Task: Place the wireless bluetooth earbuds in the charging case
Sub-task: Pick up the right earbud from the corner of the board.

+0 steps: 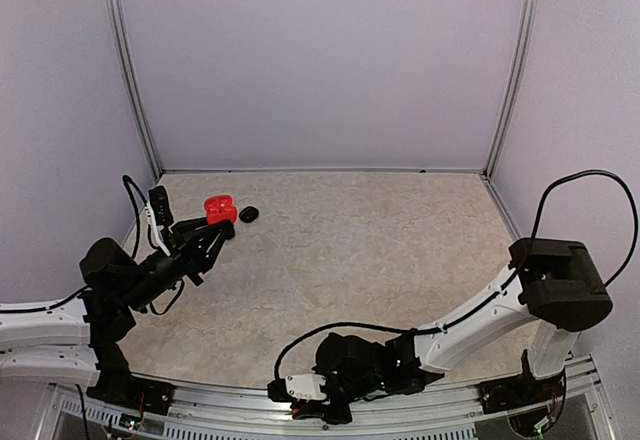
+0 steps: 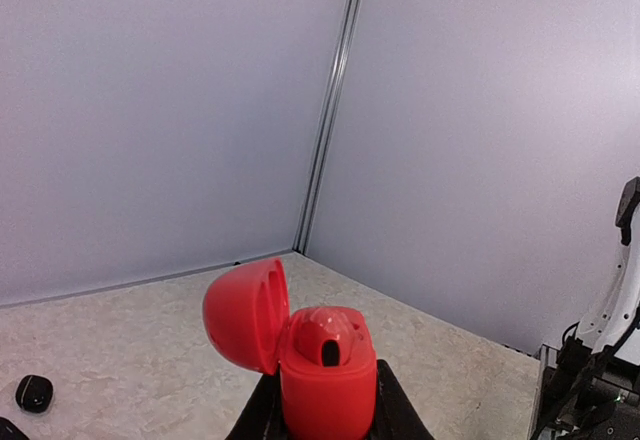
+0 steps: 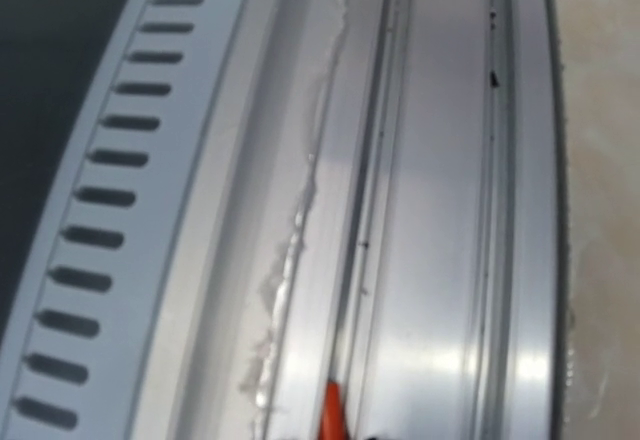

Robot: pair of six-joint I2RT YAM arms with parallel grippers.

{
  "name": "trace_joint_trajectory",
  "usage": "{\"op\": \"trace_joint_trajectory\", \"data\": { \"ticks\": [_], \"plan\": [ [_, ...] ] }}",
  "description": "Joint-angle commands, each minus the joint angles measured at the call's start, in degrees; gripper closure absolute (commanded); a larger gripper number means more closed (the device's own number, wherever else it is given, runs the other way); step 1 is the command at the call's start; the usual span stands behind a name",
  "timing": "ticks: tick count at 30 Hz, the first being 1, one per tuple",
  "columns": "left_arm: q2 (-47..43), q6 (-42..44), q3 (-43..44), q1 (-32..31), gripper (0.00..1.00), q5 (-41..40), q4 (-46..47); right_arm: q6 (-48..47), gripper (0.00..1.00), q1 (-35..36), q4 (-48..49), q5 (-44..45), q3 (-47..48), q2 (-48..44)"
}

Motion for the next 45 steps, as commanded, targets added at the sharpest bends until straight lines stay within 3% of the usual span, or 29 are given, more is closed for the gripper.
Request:
{"op": "trace_joint_trajectory", "data": {
  "ticks": [1,16,23,27,35,45],
  "plan": [
    [-0.1,0.9,0.7,0.3,1.0,0.7,-0.1,-0.1,0.83,0.6,-3.2,2.8,0.5,-0.2],
    [0.8,1.1,1.3,0.3,1.0,0.9,0.3,-1.7,0.89,-0.8,-8.8,4.3,2.2,-8.6],
    [0.9,2.6,0.8,0.3,1.0,3.0,-2.2,-3.7,0.9,-3.5,-18.9,4.0,5.9,-16.4],
    [1.2,3.4,1.3,0.0,1.0,5.6,-4.9,-6.6,0.91,-4.3,-28.0,8.1,9.7,-21.1],
    [4.6,4.0,5.6,-3.1,1.0,20.0,-14.1,-13.4,0.91,-4.4,-44.5,16.5,20.6,-26.7],
    [6.7,3.8,9.4,-5.9,1.0,32.4,-24.4,-19.7,0.91,-0.7,-55.7,25.5,30.4,-26.7]
  ]
}}
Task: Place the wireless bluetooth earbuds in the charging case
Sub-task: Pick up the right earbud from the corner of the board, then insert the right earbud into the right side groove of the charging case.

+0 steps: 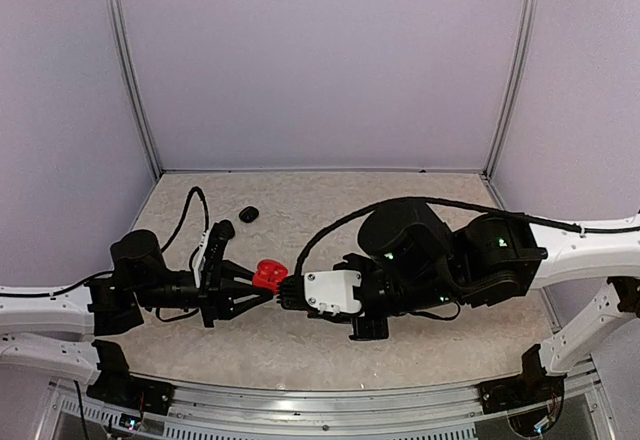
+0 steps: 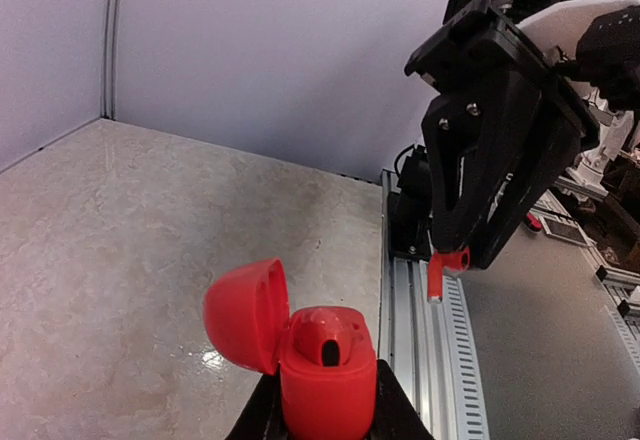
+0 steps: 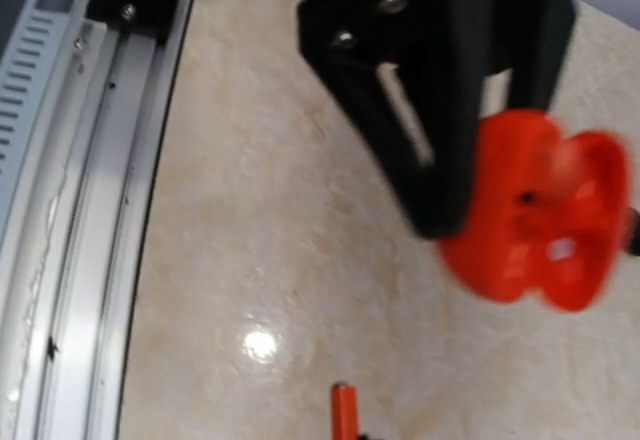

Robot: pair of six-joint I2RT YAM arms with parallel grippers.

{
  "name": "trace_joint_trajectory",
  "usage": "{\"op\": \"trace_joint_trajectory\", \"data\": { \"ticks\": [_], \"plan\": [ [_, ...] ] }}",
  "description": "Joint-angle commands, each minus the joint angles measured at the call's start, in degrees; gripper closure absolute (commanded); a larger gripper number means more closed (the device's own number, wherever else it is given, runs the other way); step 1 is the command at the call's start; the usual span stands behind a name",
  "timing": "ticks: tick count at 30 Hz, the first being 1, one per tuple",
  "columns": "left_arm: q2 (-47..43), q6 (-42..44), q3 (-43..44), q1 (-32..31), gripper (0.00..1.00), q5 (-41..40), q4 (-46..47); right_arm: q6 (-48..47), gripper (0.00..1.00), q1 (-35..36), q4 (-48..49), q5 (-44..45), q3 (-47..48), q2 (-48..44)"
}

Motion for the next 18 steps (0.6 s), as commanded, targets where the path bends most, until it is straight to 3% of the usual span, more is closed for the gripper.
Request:
{"op": "trace_joint_trajectory", "data": {
  "ticks": [1,18],
  "plan": [
    [1.1,0.0,2.9,-0.1,1.0,7.9,-5.9,-4.0,0.92,2.4,-7.3,5.7,4.3,0.0],
    [9.0,-1.3,8.3,-0.2,1.0,21.9,-10.3,-14.6,0.93,3.8,-7.3,10.2,6.6,1.9]
  ]
}}
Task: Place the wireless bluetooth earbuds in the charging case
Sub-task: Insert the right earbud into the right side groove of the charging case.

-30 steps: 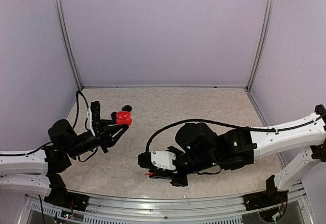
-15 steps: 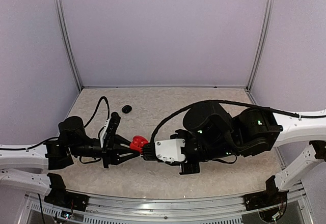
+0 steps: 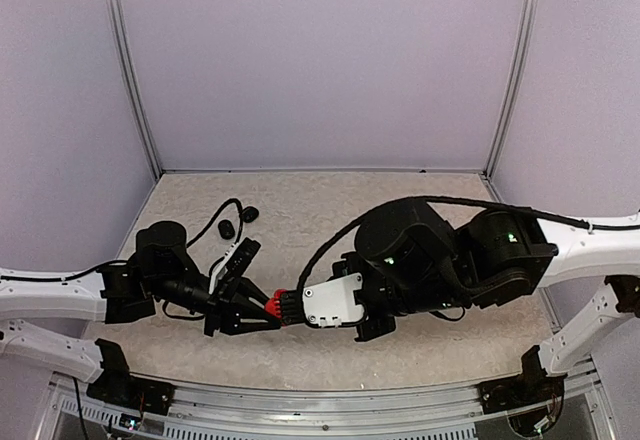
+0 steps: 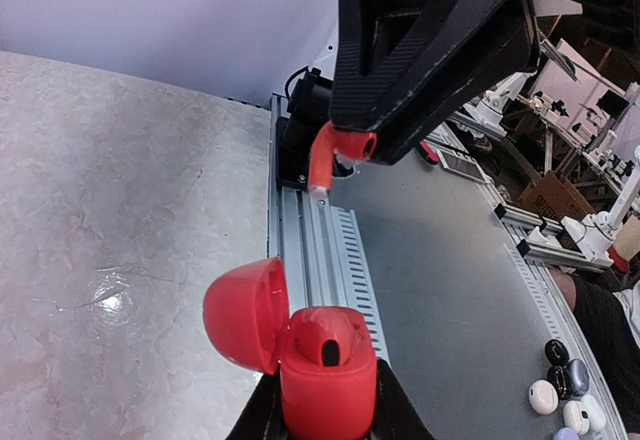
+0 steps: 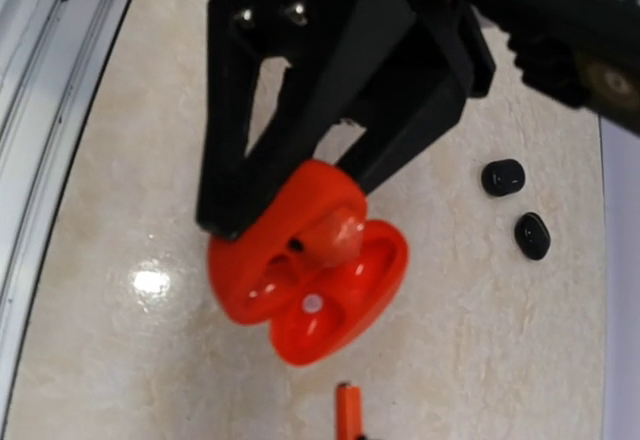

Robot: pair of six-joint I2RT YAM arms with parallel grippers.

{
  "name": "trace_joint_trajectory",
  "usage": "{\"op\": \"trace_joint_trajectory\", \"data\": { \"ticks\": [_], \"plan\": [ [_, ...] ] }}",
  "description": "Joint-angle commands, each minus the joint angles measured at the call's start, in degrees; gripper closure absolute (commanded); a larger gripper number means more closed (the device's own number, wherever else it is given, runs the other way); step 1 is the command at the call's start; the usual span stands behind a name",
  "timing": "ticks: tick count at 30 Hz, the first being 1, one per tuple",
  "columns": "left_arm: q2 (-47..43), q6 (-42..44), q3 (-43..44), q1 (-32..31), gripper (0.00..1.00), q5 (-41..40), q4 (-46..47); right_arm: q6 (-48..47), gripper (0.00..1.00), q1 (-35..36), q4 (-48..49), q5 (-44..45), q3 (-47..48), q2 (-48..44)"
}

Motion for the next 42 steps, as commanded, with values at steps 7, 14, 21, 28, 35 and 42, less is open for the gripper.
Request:
{"op": "trace_joint_trajectory", "data": {
  "ticks": [7,14,21,28,35,42],
  "plan": [
    [3.4,-1.2,2.9,-0.4,1.0,6.1,2.3,-5.3,0.93,0.8,1.0,-2.8,0.9,1.5],
    [4.1,-1.2,3.1,-0.7,1.0,7.6,3.2,-5.5,0.93,1.3,0.7,-6.3,1.0,2.8],
    [5.0,-0.8,3.5,-0.9,1.0,8.1,3.5,-6.1,0.93,1.5,1.0,-6.9,1.3,3.5],
    [5.4,-0.7,4.0,-1.4,1.0,8.7,3.7,-6.1,0.93,1.8,0.8,-7.9,1.5,4.4],
    [6.3,0.1,4.4,-2.1,1.0,9.2,3.1,-6.5,0.92,2.0,0.8,-7.5,1.7,4.9],
    [7.0,1.8,5.3,-2.5,1.0,9.7,1.2,-7.4,0.93,2.2,0.9,-7.1,1.8,5.1]
  ]
}}
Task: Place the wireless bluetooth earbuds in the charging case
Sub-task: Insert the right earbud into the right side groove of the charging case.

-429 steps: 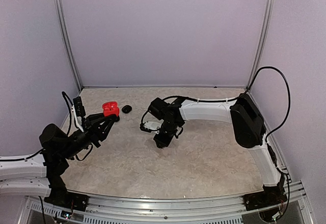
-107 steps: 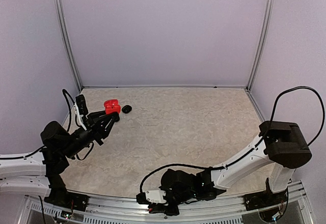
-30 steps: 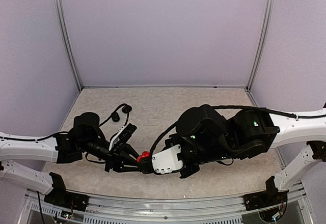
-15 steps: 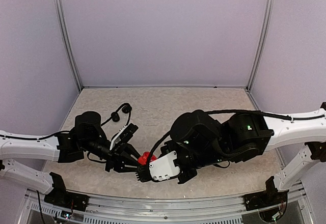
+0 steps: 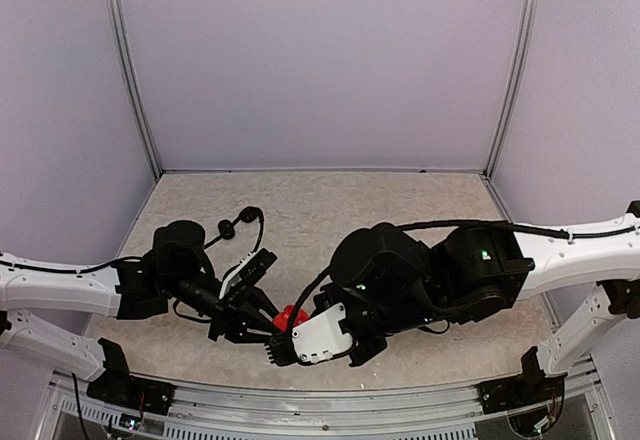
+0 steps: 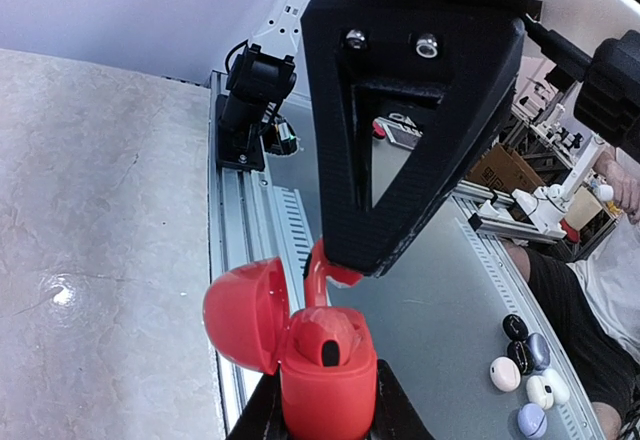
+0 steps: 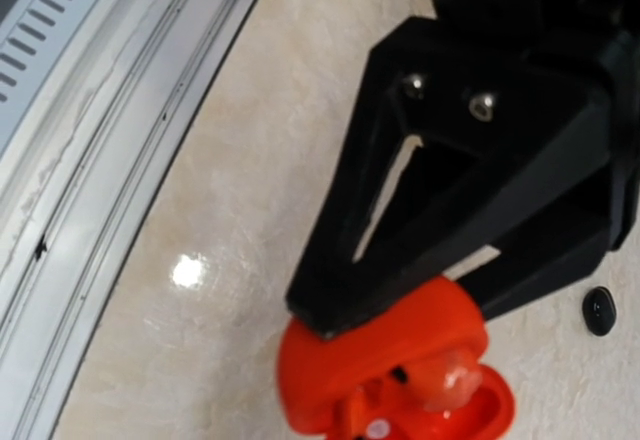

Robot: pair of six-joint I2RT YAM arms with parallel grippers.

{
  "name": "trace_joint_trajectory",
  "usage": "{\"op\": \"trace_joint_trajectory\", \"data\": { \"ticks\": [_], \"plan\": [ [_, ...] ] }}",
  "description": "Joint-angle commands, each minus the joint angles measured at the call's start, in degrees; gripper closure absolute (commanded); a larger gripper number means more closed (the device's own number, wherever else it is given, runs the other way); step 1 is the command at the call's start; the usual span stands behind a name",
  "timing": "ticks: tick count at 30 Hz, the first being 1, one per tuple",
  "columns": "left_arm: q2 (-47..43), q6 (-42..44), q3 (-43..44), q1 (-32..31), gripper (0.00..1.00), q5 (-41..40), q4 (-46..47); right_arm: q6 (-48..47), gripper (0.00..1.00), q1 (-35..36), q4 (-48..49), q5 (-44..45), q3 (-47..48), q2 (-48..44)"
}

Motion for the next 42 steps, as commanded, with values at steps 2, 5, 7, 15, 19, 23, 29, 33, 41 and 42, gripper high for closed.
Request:
{"op": "trace_joint_trajectory", "data": {
  "ticks": [2,5,7,15,19,23,29,33,41,42],
  "plan": [
    [0.9,2.5,3.1,-1.1,1.0,1.3,-0.6,-1.8,0.93,0.8,1.2,-0.1,1.8,1.1],
    [1.7,3.4,3.6,-1.5,1.0,1.3,-2.0,-2.0,0.93,1.0,1.2,0.1,2.0,1.3],
    [1.9,3.6,3.7,-1.6,1.0,1.4,-2.1,-2.1,0.93,1.1,1.3,0.4,2.2,1.3],
    [2.1,4.3,3.8,-1.9,1.0,1.6,-2.6,-3.1,0.94,1.4,1.7,2.1,2.1,1.3],
    [2.2,5.2,4.2,-2.3,1.0,2.1,-3.1,-4.5,0.94,1.3,3.0,1.6,1.3,1.0],
    [2.7,5.7,4.8,-2.6,1.0,3.1,-3.6,-5.9,0.94,1.3,4.2,0.5,0.6,0.9],
    [3.2,6.4,5.3,-3.2,1.0,3.8,-3.8,-9.3,0.93,1.4,5.9,-1.8,-0.4,0.4],
    [3.2,6.8,5.6,-3.3,1.0,4.4,-3.8,-11.6,0.94,1.4,7.0,-2.8,-1.7,0.0],
    [1.9,6.4,5.4,-3.4,1.0,5.4,-1.4,-12.2,0.95,1.5,7.5,-2.5,-2.6,-0.2],
    [1.7,6.3,5.3,-3.4,1.0,5.5,-1.3,-12.2,0.97,1.4,7.5,-2.4,-2.6,-0.3]
  ]
}}
